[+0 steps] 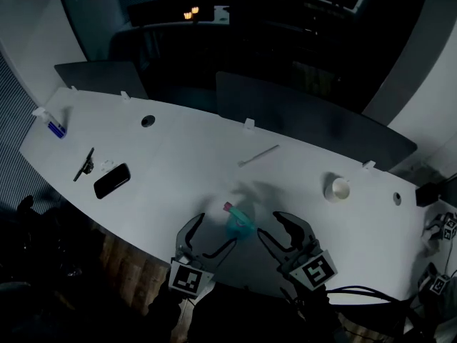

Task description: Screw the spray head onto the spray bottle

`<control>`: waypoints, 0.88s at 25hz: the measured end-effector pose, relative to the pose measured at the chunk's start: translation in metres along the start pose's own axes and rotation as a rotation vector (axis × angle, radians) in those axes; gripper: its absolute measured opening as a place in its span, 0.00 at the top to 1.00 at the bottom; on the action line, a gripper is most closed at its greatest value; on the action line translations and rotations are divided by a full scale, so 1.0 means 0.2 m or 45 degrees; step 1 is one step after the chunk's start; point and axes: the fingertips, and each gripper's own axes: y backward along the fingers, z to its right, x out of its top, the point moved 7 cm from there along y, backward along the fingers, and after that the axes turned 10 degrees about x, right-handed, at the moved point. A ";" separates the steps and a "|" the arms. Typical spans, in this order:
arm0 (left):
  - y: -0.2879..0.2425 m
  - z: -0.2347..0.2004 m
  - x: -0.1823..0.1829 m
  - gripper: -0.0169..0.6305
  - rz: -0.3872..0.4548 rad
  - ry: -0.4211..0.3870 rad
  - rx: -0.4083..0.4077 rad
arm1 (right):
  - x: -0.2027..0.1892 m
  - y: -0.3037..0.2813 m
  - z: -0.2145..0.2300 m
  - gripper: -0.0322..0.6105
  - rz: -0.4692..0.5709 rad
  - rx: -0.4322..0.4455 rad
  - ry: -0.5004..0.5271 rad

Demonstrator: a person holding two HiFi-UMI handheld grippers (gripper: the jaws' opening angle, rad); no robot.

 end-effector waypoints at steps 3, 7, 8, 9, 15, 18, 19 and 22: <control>0.10 -0.06 0.08 0.61 0.005 0.021 0.206 | -0.01 0.09 0.01 0.80 0.035 -0.049 0.056; 0.18 -0.09 0.19 0.97 0.057 0.094 0.405 | -0.01 0.16 0.03 0.94 0.054 -0.132 0.068; 0.18 -0.08 0.21 0.97 0.076 0.092 0.432 | -0.02 0.17 0.03 0.94 0.050 -0.139 0.073; 0.18 -0.07 0.22 0.97 0.087 0.082 0.460 | -0.02 0.17 0.03 0.94 0.048 -0.146 0.079; 0.16 0.03 0.23 0.97 0.089 0.029 0.530 | -0.03 0.18 -0.03 0.94 0.079 -0.173 0.085; 0.19 0.06 0.24 0.97 0.084 0.056 0.537 | -0.02 0.19 -0.08 0.94 0.098 -0.202 0.110; 0.21 0.07 0.25 0.97 0.084 0.059 0.535 | -0.01 0.19 -0.10 0.94 0.100 -0.213 0.115; 0.26 0.07 0.29 0.97 0.112 0.024 0.520 | 0.00 0.19 -0.19 0.94 0.116 -0.262 0.108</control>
